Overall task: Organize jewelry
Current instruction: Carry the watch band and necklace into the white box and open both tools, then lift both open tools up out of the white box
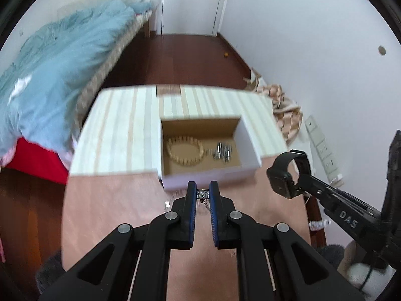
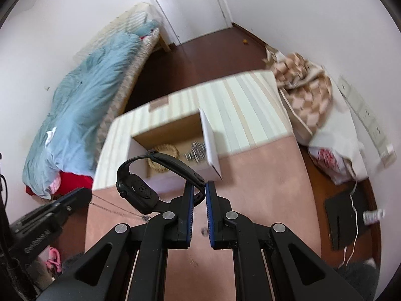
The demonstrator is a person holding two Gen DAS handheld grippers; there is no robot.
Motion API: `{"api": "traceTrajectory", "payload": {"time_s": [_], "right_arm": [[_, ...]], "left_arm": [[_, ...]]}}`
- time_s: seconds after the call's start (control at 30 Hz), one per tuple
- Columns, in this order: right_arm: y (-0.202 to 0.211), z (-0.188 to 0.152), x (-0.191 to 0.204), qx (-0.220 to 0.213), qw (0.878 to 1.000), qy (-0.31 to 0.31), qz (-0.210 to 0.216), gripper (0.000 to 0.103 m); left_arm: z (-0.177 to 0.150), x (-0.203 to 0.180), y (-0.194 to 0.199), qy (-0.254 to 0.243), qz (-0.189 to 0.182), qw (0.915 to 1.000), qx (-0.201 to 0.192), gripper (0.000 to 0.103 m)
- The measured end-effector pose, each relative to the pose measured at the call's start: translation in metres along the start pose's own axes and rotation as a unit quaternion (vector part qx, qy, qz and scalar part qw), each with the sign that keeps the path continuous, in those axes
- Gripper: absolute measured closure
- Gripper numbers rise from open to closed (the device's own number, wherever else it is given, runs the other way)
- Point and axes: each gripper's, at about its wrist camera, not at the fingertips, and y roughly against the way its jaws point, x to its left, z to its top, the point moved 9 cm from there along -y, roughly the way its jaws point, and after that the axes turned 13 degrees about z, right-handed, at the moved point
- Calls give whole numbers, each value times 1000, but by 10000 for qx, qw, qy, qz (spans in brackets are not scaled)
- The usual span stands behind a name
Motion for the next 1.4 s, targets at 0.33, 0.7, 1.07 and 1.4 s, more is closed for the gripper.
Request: {"api": "traceTrajectory", "payload": {"time_s": [0.33, 0.7, 1.07, 1.4], "right_arm": [[-49, 68, 17, 414, 9980, 479, -85, 93], [-131, 48, -5, 1741, 9793, 992, -303, 93], [-155, 27, -7, 2698, 9539, 1282, -287, 78], [-128, 36, 7, 2286, 9648, 1217, -458, 8]], "left_arm": [[73, 17, -19, 90, -107, 9999, -49, 96], [57, 13, -93, -115, -129, 9971, 744, 96], [52, 29, -108, 112, 229, 9940, 1061, 69], [56, 63, -93, 339, 795, 9936, 733, 9]]}}
